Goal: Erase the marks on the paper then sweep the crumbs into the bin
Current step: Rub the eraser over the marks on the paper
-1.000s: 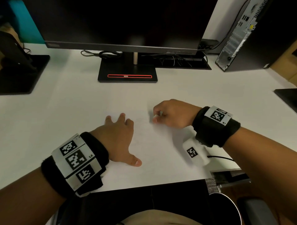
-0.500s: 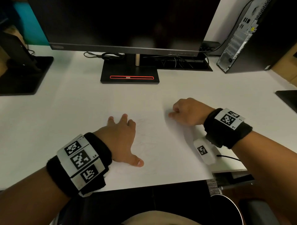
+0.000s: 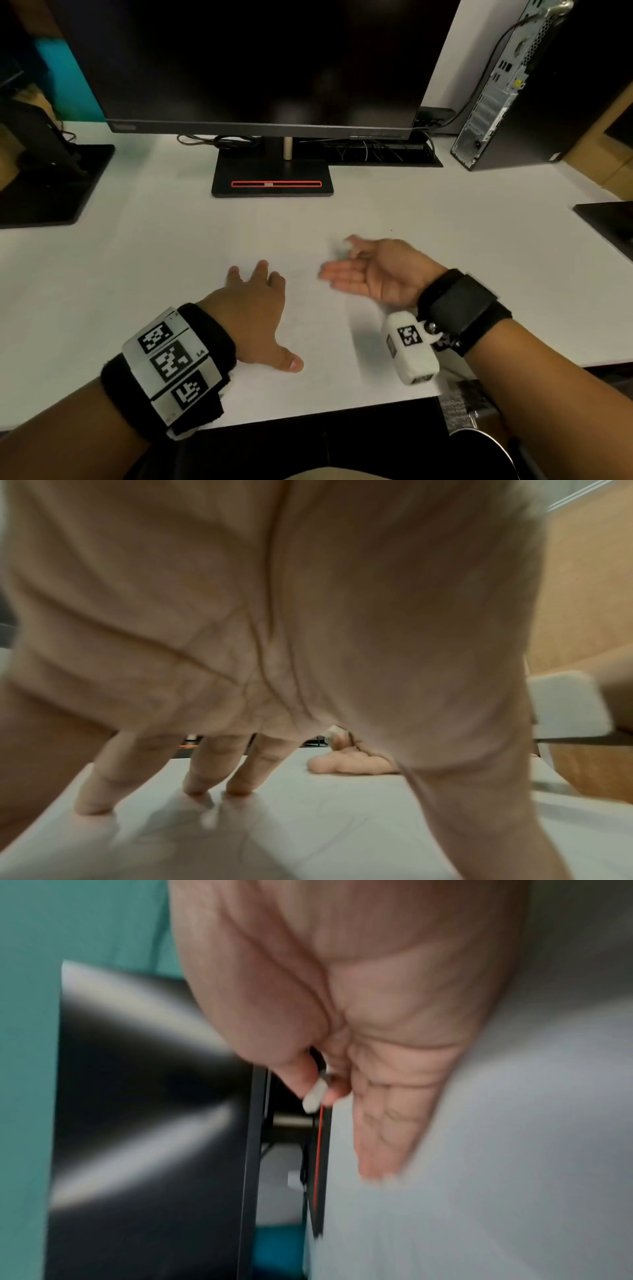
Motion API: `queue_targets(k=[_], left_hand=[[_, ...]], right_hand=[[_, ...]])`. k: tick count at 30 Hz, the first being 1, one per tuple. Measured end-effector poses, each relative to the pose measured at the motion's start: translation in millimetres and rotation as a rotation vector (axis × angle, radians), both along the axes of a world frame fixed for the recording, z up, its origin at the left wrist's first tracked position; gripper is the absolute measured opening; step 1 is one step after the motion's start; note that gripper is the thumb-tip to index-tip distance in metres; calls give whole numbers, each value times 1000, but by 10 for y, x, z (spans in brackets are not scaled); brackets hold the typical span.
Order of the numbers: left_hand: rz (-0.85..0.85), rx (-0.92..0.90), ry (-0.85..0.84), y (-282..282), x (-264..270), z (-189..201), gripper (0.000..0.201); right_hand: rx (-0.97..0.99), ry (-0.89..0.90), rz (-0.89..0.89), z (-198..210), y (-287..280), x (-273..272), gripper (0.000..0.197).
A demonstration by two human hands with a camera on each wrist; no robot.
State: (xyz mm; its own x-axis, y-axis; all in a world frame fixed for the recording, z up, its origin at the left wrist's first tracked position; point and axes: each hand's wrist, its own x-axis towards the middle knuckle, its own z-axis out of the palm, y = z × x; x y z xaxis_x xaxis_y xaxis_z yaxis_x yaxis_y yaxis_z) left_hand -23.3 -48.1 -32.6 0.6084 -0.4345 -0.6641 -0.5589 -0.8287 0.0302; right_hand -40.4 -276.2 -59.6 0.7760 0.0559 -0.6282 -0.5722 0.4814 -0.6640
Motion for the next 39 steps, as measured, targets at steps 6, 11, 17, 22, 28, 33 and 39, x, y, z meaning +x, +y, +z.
queue_targets(k=[6, 11, 17, 22, 28, 33, 39], left_hand=[[-5, -1, -2, 0, 6, -1, 136], [-11, 10, -6, -3, 1, -2, 136], [3, -5, -1, 43, 8, -22, 139], [32, 50, -33, -40, 64, -23, 141], [47, 112, -66, -129, 295, 20, 155], [-31, -2, -45, -122, 296, 19, 136], [-91, -73, 53, -90, 267, -16, 106]], right_hand=[[-37, -280, -618, -37, -377, -50, 22], [53, -140, -59, -54, -50, -195, 30], [-214, -189, -506, 90, -340, -75, 19], [-605, -213, 159, 223, -192, -375, 23], [-1163, -294, 834, 279, -57, -614, 34], [-1336, -296, 802, 202, -108, -617, 37], [-1299, -373, 895, 190, 148, -700, 43]])
